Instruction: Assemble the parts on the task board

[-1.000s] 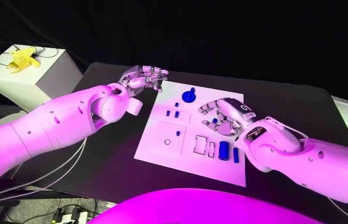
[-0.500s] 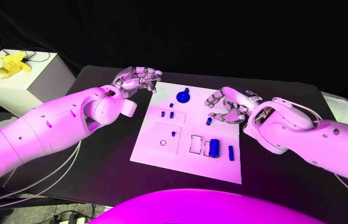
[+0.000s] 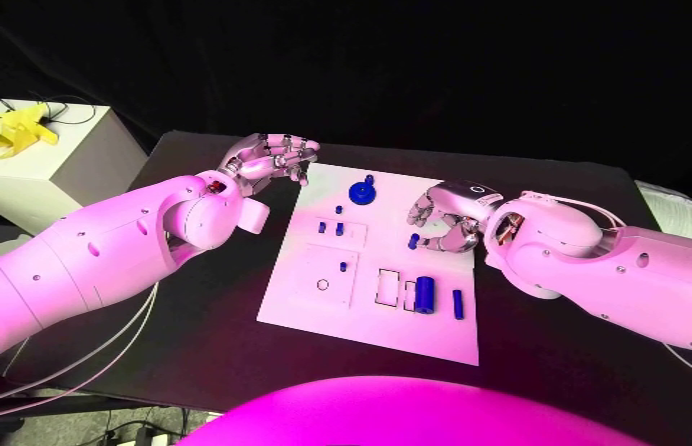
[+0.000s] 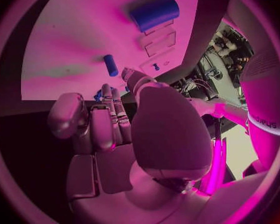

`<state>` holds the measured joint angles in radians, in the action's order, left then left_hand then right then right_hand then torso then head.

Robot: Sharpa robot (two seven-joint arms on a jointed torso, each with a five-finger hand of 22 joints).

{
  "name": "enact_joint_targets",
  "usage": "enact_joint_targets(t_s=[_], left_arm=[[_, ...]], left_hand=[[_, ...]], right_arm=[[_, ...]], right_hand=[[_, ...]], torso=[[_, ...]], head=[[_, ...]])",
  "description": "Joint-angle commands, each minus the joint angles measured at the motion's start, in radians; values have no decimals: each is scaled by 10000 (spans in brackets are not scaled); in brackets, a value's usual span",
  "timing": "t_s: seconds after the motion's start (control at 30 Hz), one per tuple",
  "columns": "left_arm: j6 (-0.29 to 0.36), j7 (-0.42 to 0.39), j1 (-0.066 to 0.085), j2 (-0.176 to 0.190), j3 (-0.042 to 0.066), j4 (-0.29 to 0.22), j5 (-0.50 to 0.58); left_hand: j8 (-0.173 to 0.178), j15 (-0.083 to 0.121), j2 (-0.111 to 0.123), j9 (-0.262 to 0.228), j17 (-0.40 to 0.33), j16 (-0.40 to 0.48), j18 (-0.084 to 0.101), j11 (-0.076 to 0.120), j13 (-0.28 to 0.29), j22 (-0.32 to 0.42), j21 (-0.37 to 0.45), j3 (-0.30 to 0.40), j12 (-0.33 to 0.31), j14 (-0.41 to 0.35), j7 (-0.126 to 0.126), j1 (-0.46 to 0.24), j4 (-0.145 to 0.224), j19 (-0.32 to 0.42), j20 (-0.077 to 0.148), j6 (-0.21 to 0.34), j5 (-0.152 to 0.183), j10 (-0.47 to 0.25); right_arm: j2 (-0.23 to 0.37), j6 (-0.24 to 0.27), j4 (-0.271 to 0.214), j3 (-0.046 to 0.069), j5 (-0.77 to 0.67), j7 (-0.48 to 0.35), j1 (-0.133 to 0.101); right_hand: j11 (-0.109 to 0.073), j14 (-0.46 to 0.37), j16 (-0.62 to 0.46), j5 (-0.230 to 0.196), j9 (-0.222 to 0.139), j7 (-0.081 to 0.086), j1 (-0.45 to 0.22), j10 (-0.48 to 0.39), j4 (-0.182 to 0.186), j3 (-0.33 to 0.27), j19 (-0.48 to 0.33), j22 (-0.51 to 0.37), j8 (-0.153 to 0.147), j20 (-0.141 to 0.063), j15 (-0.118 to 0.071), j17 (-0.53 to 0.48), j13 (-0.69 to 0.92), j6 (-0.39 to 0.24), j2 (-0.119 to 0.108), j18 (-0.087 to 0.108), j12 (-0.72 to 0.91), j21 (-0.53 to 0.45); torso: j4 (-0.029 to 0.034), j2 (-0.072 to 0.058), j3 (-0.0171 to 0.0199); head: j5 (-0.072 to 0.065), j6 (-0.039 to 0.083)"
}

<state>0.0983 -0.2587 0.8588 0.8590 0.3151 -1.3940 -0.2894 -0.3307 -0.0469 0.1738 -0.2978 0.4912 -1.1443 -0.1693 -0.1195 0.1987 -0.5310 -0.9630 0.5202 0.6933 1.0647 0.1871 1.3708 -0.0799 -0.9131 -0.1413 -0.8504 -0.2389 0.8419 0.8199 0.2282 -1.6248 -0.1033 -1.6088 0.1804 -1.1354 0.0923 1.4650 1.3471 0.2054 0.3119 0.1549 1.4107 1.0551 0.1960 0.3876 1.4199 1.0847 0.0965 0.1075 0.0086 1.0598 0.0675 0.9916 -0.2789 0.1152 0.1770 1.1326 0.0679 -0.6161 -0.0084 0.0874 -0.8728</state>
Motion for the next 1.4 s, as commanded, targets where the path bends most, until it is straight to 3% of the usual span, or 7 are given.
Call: enact_joint_targets(t_s=[0.03,0.4,0.83,1.1,1.4], left_arm=[[-153,-42,5,-15,7,-12,18],[-160,-35,4,-7,7,-15,18],[-149,-14,4,15,7,-32,18],[-143,-3,4,31,7,-43,18],[-145,8,4,38,7,-53,18]], left_hand=[[-46,-11,-74,17,-15,62,-155,-19,-15,9,59,-47,-58,-31,5,-21,-26,-69,-16,83,28,-71],[-46,-11,-74,17,-15,62,-155,-19,-15,9,59,-47,-58,-31,5,-21,-26,-69,-16,83,28,-71],[-67,-14,-87,21,-14,64,-156,-19,-32,44,104,-72,-51,-36,4,-18,-59,-91,-21,100,25,-81],[-67,-14,-87,21,-14,64,-156,-19,-32,44,104,-72,-51,-36,4,-18,-59,-91,-21,100,25,-81],[-67,-14,-87,21,-14,64,-156,-19,-32,44,104,-72,-51,-36,4,-18,-59,-91,-21,100,25,-81]], right_arm=[[-92,-481,91,-17,-882,428,17],[-317,-410,226,-59,-1176,546,84],[-508,-524,422,-105,-1262,518,261],[-554,-494,464,-113,-1316,513,324],[-595,189,431,-116,-1185,453,397]], right_hand=[[0,45,35,37,-4,-23,1,-19,-16,-73,28,42,-23,-69,-41,-9,19,-41,98,-152,-55,52],[-15,60,60,-46,57,-47,252,279,-34,185,97,229,132,-89,-61,43,42,248,371,-183,-27,198],[-107,93,118,-110,186,-109,229,918,5,838,200,591,395,-149,-129,147,33,735,396,-244,-122,492],[-119,97,125,-116,202,-118,216,984,1,900,212,636,418,-159,-140,159,32,770,389,-252,-147,529],[-187,129,176,-21,303,-170,184,1344,-66,1246,324,989,544,-209,-201,239,44,922,506,-318,-252,838]], torso=[[-4,-6,-1],[-2,1,-1],[3,-2,-8],[-6,3,-5],[3,-6,-5]], head=[[2,2],[-4,2],[23,2],[28,2],[44,2]])
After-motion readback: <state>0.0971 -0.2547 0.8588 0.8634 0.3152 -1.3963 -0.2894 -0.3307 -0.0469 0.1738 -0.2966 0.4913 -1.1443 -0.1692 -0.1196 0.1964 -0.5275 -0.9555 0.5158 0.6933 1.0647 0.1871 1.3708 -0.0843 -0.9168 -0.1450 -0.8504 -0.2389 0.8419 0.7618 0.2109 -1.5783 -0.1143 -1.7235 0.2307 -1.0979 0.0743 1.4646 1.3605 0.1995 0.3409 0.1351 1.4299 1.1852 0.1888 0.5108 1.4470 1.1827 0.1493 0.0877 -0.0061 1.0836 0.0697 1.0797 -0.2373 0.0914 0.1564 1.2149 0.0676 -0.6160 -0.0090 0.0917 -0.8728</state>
